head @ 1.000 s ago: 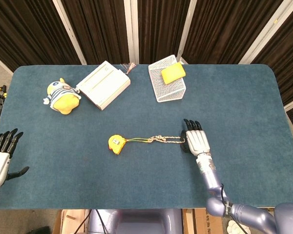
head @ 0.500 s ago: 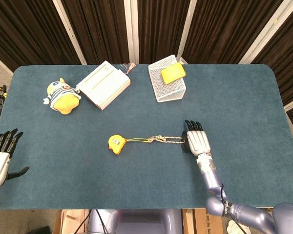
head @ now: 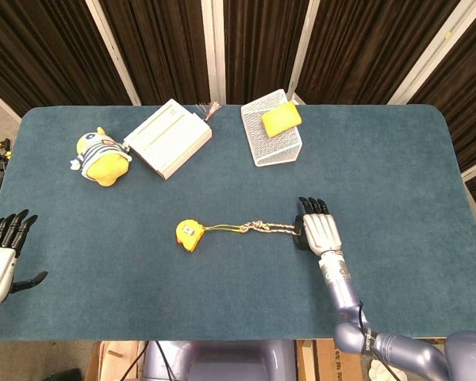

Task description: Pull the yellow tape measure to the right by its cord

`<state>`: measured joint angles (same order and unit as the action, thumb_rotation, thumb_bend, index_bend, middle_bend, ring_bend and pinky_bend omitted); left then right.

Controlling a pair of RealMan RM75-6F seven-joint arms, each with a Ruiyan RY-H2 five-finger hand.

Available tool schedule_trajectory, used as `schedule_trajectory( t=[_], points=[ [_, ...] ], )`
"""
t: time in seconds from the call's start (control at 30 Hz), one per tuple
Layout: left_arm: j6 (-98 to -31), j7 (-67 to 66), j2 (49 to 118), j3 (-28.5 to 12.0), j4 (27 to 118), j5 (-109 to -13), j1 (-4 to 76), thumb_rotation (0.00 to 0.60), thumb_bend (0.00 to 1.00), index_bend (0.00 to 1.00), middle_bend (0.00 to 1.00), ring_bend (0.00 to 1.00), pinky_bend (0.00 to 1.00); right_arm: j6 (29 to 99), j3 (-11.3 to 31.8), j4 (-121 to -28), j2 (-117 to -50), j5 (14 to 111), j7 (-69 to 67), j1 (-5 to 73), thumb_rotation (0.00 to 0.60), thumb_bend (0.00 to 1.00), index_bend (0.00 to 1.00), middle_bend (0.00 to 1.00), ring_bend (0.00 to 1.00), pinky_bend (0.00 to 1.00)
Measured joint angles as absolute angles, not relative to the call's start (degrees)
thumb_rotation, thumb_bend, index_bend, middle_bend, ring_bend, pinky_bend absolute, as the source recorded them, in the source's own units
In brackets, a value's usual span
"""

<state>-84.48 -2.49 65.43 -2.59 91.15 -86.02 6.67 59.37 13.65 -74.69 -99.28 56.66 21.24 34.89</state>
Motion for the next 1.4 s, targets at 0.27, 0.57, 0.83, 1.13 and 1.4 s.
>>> schedule_trajectory(
  t=[0.27, 0.57, 0.83, 1.13, 1.4],
  points=[
    [-84.63, -2.64, 65.38, -2.53, 91.43, -86.1, 6.59, 0.6, 0.0, 0.0, 0.0, 0.0, 0.0, 60.44, 14.0, -80.31, -95.73, 57.17, 20.51, 34.04, 0.6, 0.48, 0.66, 0.11, 0.0, 0.0],
    [-85.02, -2.87, 65.39, -2.45, 91.61, -86.43, 6.46, 0.6, 0.0, 0.0, 0.0, 0.0, 0.0, 62.16, 13.86, -86.13, -89.69, 58.02, 20.46, 32.5, 0.6, 0.48, 0.66, 0.11, 0.0, 0.0],
    [-85.43, -3.16, 65.51, -2.49, 91.6, -86.62, 6.34, 0.6, 0.0, 0.0, 0.0, 0.0, 0.0, 63.28, 13.69, -89.7, -84.57, 57.84, 20.7, 31.24, 0.6, 0.49, 0.66, 0.11, 0.0, 0.0],
    [-85.53, -3.1, 65.55, -2.39, 91.59, -86.89, 6.3, 0.6, 0.0, 0.0, 0.0, 0.0, 0.0, 64.41, 14.62, -90.5, -79.93, 56.25, 20.12, 30.01, 0.6, 0.49, 0.66, 0.11, 0.0, 0.0],
    [-85.79, -3.59, 65.69, -2.35, 91.46, -87.17, 6.26, 0.6, 0.0, 0.0, 0.0, 0.0, 0.0, 64.54, 15.07, -88.77, -76.44, 54.6, 17.83, 28.48, 0.6, 0.49, 0.66, 0.11, 0.0, 0.0]
  ],
)
